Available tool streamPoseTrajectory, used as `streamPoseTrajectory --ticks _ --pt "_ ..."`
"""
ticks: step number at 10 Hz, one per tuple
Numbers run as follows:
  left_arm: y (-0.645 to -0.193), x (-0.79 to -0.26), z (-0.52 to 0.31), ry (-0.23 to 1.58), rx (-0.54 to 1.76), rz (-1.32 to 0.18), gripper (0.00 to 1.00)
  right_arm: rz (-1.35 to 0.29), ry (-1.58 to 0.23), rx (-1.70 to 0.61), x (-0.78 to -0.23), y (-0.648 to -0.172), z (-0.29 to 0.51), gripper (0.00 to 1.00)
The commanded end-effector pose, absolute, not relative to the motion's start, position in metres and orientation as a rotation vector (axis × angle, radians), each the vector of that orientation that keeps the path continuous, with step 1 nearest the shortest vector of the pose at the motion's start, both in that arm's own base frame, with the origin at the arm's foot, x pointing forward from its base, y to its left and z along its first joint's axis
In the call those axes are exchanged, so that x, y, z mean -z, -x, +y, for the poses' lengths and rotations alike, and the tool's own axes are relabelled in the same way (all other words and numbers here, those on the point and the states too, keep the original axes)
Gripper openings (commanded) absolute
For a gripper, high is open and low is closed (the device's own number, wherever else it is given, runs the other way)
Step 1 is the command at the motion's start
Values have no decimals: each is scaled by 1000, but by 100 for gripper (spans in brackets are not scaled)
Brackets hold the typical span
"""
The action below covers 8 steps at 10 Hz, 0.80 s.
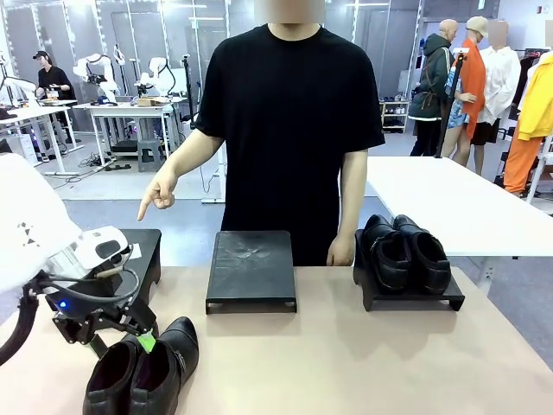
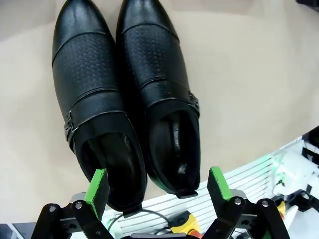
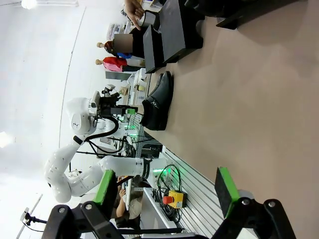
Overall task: Place the shoes on the stand as instructed by the person.
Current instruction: Pick up another pair of Shoes and place it on the Shoes Stand indicated by the person.
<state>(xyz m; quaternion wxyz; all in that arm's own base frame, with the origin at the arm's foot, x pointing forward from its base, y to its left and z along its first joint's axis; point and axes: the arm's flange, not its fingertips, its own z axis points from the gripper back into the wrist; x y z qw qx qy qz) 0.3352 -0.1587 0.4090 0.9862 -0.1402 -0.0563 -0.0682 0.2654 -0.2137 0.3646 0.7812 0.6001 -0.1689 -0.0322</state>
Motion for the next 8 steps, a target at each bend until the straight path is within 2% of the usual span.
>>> streamPoseTrajectory --ticks 1,2,3,8 --pt "-289 -369 -143 273 102 -123 100 -355 -1294 52 -366 -263 -217 100" --pt "-287 -374 -142 306 125 -106 100 -355 -1294 52 -366 -263 -217 100" --pt "-336 -404 -160 269 131 -107 100 -355 -1294 52 -366 -263 -217 100" --pt "-336 -394 -170 297 134 -82 100 -355 -1294 52 -366 -263 -217 100"
